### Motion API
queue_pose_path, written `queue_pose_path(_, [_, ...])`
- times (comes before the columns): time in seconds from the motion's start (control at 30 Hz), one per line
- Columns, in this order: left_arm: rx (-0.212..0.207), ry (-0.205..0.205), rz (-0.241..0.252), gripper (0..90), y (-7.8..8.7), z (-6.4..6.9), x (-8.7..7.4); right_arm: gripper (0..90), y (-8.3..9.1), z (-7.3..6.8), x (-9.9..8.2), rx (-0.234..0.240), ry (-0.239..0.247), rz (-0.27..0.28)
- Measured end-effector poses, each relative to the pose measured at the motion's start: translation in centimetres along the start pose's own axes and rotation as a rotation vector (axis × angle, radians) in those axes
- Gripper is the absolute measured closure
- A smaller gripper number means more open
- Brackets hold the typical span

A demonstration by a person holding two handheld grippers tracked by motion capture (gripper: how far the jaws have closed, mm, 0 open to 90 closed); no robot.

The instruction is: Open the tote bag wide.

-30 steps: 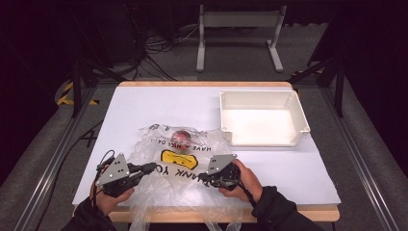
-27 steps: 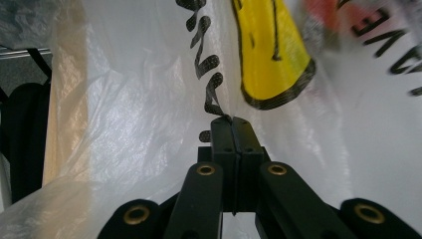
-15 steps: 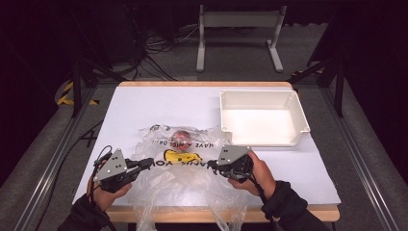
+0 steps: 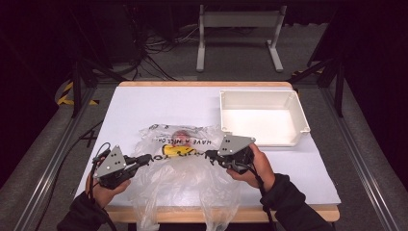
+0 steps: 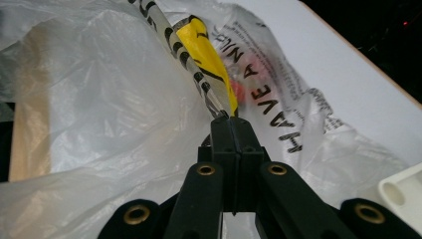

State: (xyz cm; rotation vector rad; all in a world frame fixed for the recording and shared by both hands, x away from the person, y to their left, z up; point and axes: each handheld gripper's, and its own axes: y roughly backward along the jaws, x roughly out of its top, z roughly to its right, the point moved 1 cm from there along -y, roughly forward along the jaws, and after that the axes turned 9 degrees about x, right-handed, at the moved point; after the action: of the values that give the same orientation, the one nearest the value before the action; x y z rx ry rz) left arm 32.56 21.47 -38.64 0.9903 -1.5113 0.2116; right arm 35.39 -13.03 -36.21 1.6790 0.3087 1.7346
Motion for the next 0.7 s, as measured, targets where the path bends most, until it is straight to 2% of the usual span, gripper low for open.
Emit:
queue_pose_path(0.27, [0.041, 0.013, 0.004, 90.0, -0.8, -2.1, 0.6, 90.0, -0.5, 1.9, 2.1, -0.053, 0.029, 0.009])
queue_pose_path(0.37, [0.057, 0.016, 0.008, 90.0, -1.4, -2.9, 1.0, 90.0, -0.8, 2.8, 2.7, -0.088, 0.041, 0.002])
queue_pose_path(0.5, [0.070, 0.032, 0.016, 90.0, -1.7, -3.7, 1.3, 90.0, -1.4, 3.9, 3.2, -0.117, 0.037, 0.000])
queue_pose_path(0.7, [0.084, 0.040, 0.015, 89.9, -1.6, -4.1, 1.4, 90.0, -2.1, 5.1, 3.5, -0.125, 0.011, 0.005])
